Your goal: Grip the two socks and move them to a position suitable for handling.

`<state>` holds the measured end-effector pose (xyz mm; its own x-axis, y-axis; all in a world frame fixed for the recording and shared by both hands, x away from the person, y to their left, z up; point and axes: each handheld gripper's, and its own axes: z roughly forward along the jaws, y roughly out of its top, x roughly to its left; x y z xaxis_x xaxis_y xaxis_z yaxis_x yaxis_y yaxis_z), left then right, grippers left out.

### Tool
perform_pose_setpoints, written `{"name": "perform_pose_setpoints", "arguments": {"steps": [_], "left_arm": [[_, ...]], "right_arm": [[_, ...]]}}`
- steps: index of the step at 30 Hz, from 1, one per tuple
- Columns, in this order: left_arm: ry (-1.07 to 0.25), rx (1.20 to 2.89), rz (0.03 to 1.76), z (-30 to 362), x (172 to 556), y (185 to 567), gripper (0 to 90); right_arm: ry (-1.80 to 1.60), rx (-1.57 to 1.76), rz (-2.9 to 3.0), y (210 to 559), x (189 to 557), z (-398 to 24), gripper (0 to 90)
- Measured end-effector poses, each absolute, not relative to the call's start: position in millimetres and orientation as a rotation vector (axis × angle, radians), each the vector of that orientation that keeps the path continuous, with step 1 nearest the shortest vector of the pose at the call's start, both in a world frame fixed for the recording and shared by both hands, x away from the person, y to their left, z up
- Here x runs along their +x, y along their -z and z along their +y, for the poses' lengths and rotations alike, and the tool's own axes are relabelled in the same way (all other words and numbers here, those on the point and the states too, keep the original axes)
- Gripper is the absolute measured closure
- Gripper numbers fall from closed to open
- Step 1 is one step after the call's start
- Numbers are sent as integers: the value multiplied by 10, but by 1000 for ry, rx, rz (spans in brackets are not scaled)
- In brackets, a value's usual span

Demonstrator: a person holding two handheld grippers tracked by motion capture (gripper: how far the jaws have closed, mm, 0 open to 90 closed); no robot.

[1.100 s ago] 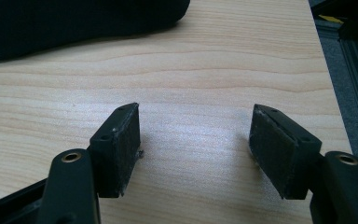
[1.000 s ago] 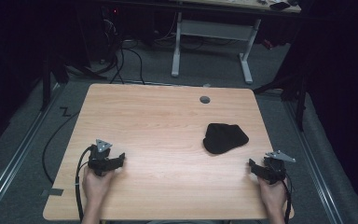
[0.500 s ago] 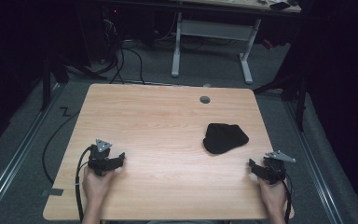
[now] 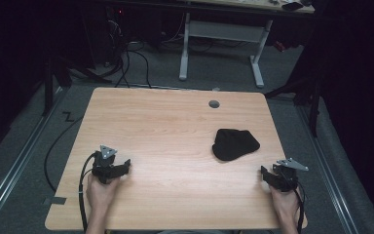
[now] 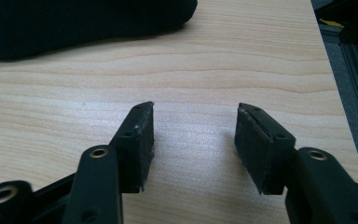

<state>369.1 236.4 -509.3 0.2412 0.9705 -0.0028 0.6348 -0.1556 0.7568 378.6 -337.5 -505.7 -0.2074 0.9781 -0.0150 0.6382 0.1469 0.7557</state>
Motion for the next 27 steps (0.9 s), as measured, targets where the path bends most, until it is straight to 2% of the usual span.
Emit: {"name": "perform_pose_setpoints", "arguments": {"steps": [18,27], "left_arm": [[-673,1870,1474,2358,3692,5093,260],[-673,1868,1476,2359,3693,5092,262]], "right_arm": [[-958,1517,1922,4919,3889,-3305,506],[-964,1481,1959,4802,4151,-3162,491]]}}
